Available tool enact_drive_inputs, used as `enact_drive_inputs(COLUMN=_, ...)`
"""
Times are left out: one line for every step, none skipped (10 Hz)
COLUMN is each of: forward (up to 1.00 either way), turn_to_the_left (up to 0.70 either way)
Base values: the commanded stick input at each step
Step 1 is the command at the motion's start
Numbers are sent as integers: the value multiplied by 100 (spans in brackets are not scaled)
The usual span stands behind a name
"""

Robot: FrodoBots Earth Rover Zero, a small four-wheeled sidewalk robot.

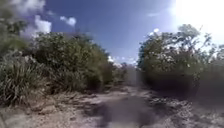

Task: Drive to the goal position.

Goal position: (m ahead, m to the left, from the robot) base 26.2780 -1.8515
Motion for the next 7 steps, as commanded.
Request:
enact_drive_inputs(forward=70, turn_to_the_left=-14)
enact_drive_inputs(forward=70, turn_to_the_left=-14)
enact_drive_inputs(forward=70, turn_to_the_left=-10)
enact_drive_inputs(forward=70, turn_to_the_left=-2)
enact_drive_inputs(forward=70, turn_to_the_left=0)
enact_drive_inputs(forward=70, turn_to_the_left=0)
enact_drive_inputs(forward=70, turn_to_the_left=0)
